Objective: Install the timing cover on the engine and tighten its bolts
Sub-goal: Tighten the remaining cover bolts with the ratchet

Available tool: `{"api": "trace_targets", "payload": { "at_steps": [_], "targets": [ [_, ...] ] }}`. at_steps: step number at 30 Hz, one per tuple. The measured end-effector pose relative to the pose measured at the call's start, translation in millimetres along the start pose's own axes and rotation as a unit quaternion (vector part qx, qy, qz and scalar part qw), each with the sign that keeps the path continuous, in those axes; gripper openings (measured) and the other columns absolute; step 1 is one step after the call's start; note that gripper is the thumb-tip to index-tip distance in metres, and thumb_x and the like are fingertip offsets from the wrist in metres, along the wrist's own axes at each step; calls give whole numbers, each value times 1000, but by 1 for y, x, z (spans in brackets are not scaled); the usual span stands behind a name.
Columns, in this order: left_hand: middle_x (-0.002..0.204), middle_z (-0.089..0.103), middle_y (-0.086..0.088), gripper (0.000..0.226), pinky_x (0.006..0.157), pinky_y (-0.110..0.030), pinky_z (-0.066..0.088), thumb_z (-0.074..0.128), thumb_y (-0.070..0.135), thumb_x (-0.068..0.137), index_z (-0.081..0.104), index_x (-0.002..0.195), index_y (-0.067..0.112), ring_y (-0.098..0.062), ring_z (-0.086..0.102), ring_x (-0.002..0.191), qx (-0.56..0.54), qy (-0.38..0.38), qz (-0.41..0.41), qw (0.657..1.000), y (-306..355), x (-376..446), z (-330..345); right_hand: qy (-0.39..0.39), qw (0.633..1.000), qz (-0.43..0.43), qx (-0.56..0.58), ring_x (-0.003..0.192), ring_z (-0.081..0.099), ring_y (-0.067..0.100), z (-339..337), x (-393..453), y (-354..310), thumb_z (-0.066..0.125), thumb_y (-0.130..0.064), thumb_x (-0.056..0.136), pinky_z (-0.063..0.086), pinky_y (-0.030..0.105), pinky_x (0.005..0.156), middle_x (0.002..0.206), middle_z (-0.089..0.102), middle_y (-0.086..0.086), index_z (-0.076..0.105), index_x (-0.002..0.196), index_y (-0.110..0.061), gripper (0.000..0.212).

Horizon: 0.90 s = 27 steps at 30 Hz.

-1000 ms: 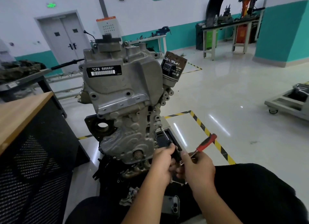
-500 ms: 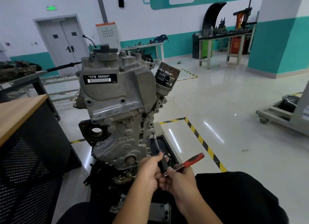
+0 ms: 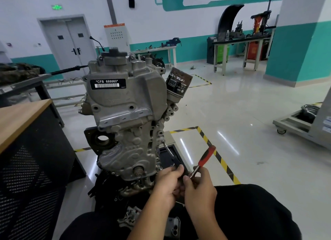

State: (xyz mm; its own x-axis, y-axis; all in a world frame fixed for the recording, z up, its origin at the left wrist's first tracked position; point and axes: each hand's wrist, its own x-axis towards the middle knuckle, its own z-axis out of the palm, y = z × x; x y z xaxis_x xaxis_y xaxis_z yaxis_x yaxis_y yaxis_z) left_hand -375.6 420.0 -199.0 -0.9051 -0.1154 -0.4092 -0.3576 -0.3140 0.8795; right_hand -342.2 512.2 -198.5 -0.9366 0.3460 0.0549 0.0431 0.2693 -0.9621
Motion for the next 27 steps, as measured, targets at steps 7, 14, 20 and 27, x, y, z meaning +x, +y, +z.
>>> {"api": "trace_targets", "payload": {
  "at_steps": [7, 14, 20, 27],
  "targets": [
    [48, 53, -4, 17, 32, -13, 25, 63, 16, 99, 67, 86, 8, -8, 42, 32, -35, -26, -23, 999, 3, 2, -5, -70, 896, 255, 356, 51, 66, 27, 0, 5, -8, 58, -12, 104, 59, 37, 50, 64, 68, 19, 62, 101, 7, 19],
    [44, 50, -1, 28, 35, -16, 28, 69, 24, 96, 66, 70, 13, -13, 41, 30, -33, -22, 10, 999, 1, 4, -2, -48, 988, 67, 134, 62, 71, 8, -2, 5, -3, 68, -18, 97, 62, 28, 62, 69, 74, -4, 67, 88, -31, 16],
    [46, 55, -3, 26, 34, -17, 31, 74, 27, 93, 63, 75, 12, -14, 43, 29, -15, 6, 10, 1000, 6, 2, 0, -41, 990, 42, 129, 55, 68, 13, 0, 7, 0, 68, -20, 98, 61, 38, 56, 66, 72, -1, 69, 84, -26, 15],
    [44, 52, -1, 25, 36, -16, 27, 77, 27, 89, 59, 81, 12, -14, 40, 29, -28, -12, -1, 1000, 11, 5, -4, -43, 979, 71, 184, 65, 74, 21, 3, 3, -5, 65, -27, 99, 64, 42, 60, 72, 74, 4, 68, 87, -21, 14]
  ]
}}
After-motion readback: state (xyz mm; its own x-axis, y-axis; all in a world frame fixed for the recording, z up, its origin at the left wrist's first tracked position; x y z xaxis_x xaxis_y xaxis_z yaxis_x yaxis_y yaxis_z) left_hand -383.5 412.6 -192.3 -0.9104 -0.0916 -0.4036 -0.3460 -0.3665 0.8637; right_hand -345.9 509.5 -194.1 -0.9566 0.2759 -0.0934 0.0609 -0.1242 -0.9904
